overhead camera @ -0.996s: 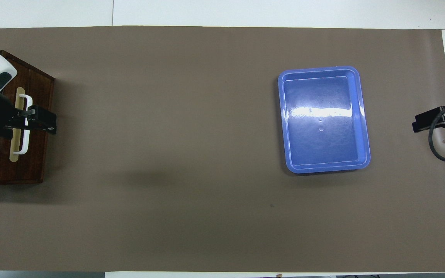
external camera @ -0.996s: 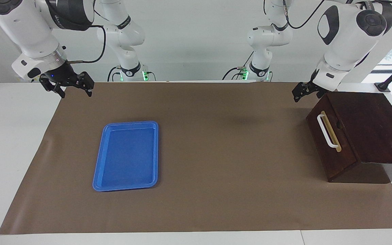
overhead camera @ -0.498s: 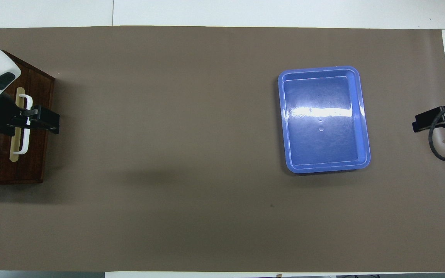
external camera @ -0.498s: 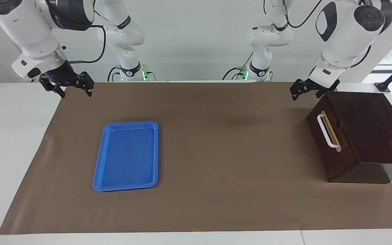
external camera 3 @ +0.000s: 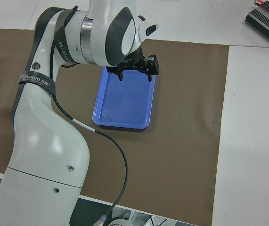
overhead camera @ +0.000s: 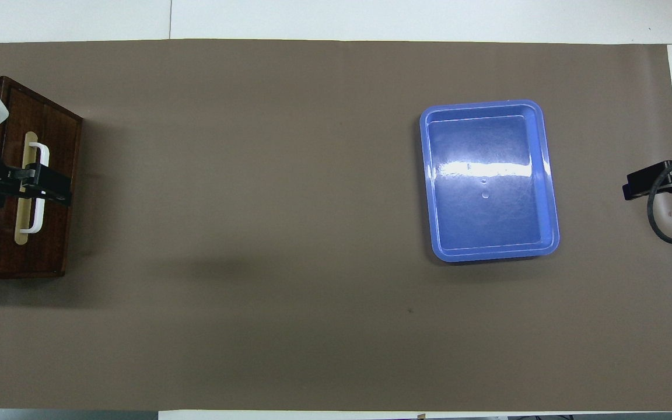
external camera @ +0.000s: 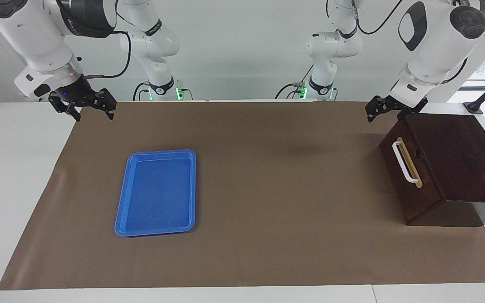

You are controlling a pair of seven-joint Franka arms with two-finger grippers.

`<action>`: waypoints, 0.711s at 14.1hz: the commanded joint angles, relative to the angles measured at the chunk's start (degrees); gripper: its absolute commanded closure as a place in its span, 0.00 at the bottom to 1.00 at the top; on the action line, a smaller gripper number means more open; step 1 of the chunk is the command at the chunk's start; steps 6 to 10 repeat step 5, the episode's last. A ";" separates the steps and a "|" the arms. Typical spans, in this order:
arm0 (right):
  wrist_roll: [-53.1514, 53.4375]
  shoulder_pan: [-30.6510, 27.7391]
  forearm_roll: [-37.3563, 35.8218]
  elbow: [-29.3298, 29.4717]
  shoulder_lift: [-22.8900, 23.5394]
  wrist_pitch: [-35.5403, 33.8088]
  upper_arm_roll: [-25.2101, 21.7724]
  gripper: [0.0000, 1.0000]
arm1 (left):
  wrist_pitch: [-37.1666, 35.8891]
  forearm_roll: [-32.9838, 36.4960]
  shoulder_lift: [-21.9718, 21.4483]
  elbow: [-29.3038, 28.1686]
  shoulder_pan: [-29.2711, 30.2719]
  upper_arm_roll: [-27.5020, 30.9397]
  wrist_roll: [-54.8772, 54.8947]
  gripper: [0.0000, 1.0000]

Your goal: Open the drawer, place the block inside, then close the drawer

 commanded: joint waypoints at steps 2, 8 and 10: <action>0.14 -0.88 -0.17 -0.90 -0.88 -0.32 0.62 0.00 | -0.59 -1.53 0.04 1.87 -1.61 2.42 0.98 0.00; 0.14 -0.88 -0.26 -0.90 -0.88 -0.32 0.62 0.00 | -0.94 -1.62 -0.05 1.78 -1.61 2.77 0.89 0.00; 0.14 -0.88 -0.26 -0.90 -0.88 -0.32 0.62 0.00 | -0.94 -1.62 -0.05 1.78 -1.61 2.77 0.89 0.00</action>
